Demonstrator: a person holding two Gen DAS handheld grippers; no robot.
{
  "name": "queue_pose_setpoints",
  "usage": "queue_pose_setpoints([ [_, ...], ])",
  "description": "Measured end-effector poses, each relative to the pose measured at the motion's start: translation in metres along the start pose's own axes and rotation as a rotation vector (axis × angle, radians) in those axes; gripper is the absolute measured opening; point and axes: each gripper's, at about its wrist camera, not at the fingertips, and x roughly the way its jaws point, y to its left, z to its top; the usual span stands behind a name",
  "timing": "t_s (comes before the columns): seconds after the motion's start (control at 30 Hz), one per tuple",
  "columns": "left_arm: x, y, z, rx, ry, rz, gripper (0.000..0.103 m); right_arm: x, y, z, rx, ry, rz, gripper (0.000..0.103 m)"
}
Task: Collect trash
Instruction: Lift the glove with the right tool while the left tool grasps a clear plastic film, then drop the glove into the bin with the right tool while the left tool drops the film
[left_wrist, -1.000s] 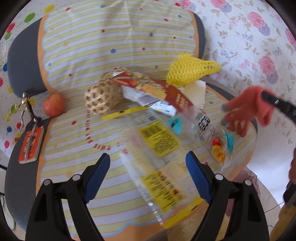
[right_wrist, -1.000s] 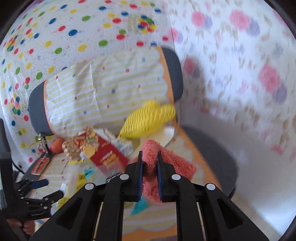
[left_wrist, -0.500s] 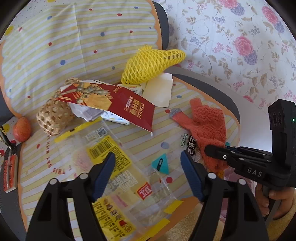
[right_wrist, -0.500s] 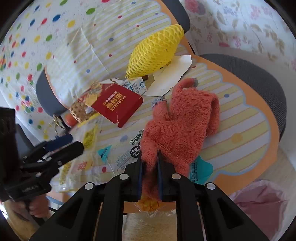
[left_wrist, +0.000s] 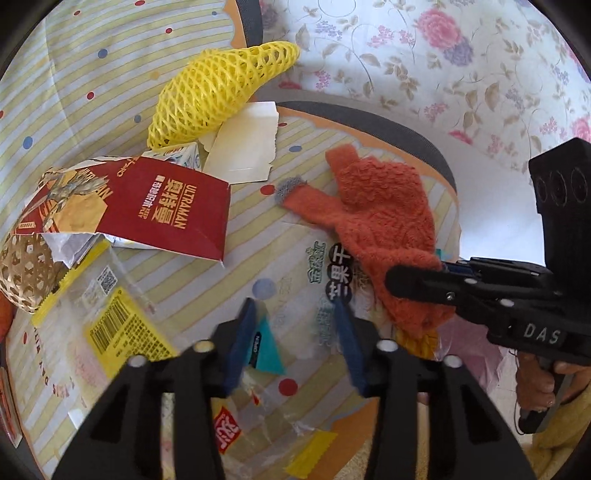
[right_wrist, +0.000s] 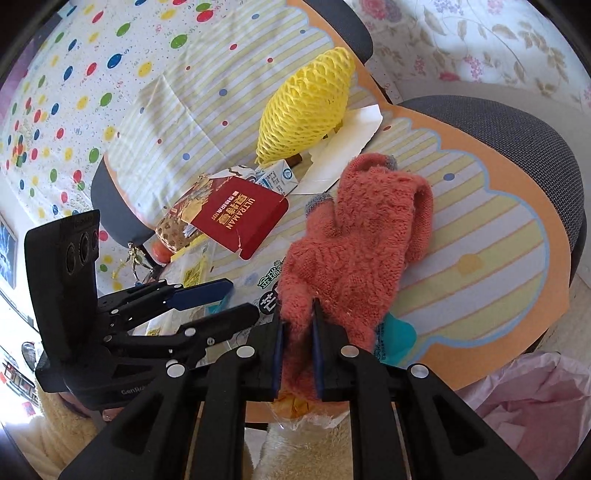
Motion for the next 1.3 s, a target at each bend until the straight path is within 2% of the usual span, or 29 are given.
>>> queue_pose_setpoints([
  [0.07,-0.001,-0.001,0.000,-0.010,-0.004,-0.033,0.013,-0.002,0.006,0.003,-0.029,-0.005,-0.046,0.013],
  [0.1,-0.004,-0.001,0.000,-0.023,-0.016,-0.047,0.010,-0.005,0.009,0.005,-0.043,-0.010,-0.071,0.014],
  [0.23,-0.027,-0.012,-0.003,-0.037,-0.099,-0.033,0.007,-0.045,0.029,0.014,-0.163,-0.107,-0.253,0.014],
  [0.33,-0.055,-0.024,-0.007,-0.031,-0.187,-0.028,0.006,-0.087,0.041,0.017,-0.214,-0.169,-0.349,0.014],
  [0.43,-0.077,-0.038,-0.010,-0.041,-0.245,-0.030,0.006,-0.132,0.046,0.012,-0.200,-0.207,-0.418,0.014],
  [0.63,-0.102,-0.079,-0.013,-0.007,-0.343,-0.018,0.006,-0.186,0.031,-0.023,-0.093,-0.182,-0.535,0.015],
  [0.8,-0.099,-0.102,-0.022,0.049,-0.308,-0.071,0.006,-0.185,-0.009,-0.057,0.027,-0.115,-0.573,0.019],
  [0.93,-0.094,-0.110,-0.028,0.054,-0.281,-0.085,0.006,-0.178,-0.029,-0.067,0.088,-0.096,-0.607,0.032],
  [1.0,-0.091,-0.110,-0.029,0.041,-0.271,-0.105,0.006,-0.182,-0.029,-0.067,0.080,-0.112,-0.603,0.038],
  [1.13,-0.083,-0.115,-0.030,0.032,-0.254,-0.152,0.006,-0.199,-0.018,-0.062,0.036,-0.193,-0.606,0.038],
  [1.3,-0.064,-0.140,-0.033,0.102,-0.217,-0.196,0.006,-0.212,-0.017,-0.055,0.026,-0.266,-0.599,0.039],
])
